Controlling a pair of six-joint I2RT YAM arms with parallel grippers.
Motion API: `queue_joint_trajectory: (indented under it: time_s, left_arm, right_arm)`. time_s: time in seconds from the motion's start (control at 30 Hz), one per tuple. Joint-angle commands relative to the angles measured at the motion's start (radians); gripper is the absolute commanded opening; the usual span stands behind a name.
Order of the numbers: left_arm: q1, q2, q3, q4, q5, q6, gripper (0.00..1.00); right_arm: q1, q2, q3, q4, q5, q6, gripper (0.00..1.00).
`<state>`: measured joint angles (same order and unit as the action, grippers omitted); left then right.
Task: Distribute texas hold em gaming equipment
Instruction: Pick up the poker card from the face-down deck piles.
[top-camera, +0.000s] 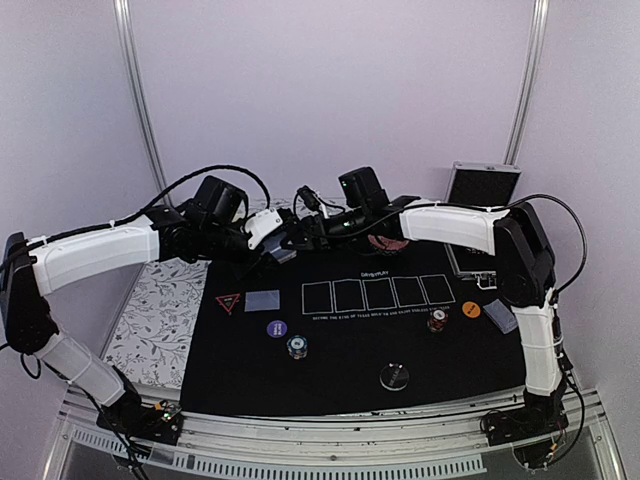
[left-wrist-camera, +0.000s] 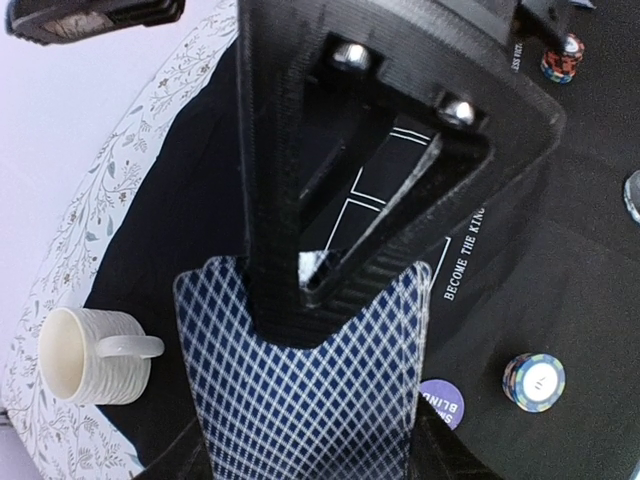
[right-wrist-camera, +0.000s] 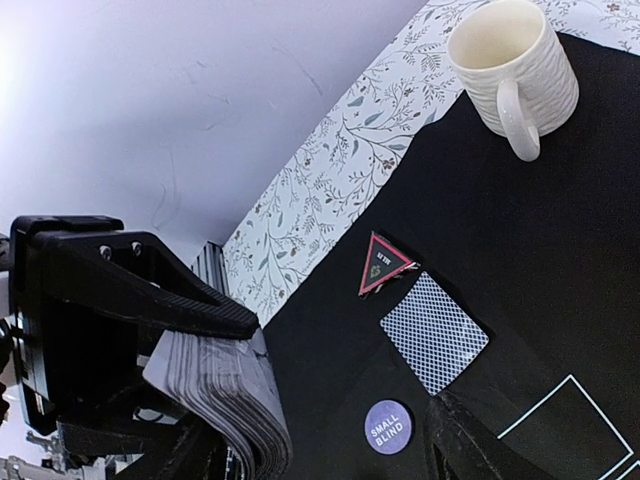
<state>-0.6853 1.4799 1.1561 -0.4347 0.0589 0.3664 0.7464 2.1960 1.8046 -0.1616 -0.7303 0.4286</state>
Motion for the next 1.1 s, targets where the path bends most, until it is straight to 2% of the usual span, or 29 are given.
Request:
queue_joint_trajectory:
  time_s: [0.0, 0.3, 0.4, 0.47, 0.57, 0.83, 1.07]
  left_arm:
    - [0.001, -0.007, 0.008, 0.038, -0.017, 0.005, 0.50]
    - [0.002, -0.009, 0.007, 0.039, -0.030, 0.006, 0.50]
    - [0.001, -0.013, 0.006, 0.039, -0.034, 0.006, 0.50]
    - [0.002, -0.014, 0.004, 0.039, -0.037, 0.006, 0.50]
    - [0.001, -0.011, 0.005, 0.039, -0.037, 0.006, 0.50]
    - [0.002, -0.013, 0.004, 0.042, -0.051, 0.005, 0.50]
    - [0.003, -0.015, 0.005, 0.047, -0.060, 0.000, 0.50]
  right_arm:
    - [-0.009, -0.036, 0.006, -0.108, 0.074, -0.052, 0.61]
    - [-0.007, -0.090, 0.001, -0.140, 0.074, -0.072, 0.38]
    - [-0.004, -0.092, 0.002, -0.134, 0.022, -0.067, 0.24]
    - [-0.005, -0.097, 0.001, -0.133, 0.009, -0.061, 0.21]
    - [-0.005, -0.112, 0.002, -0.134, -0.002, -0.060, 0.05]
    - [-0.038, -0.202, -0.007, -0.218, 0.121, -0.094, 0.02]
    - [-0.116, -0.330, -0.083, -0.200, 0.188, -0.073, 0.02]
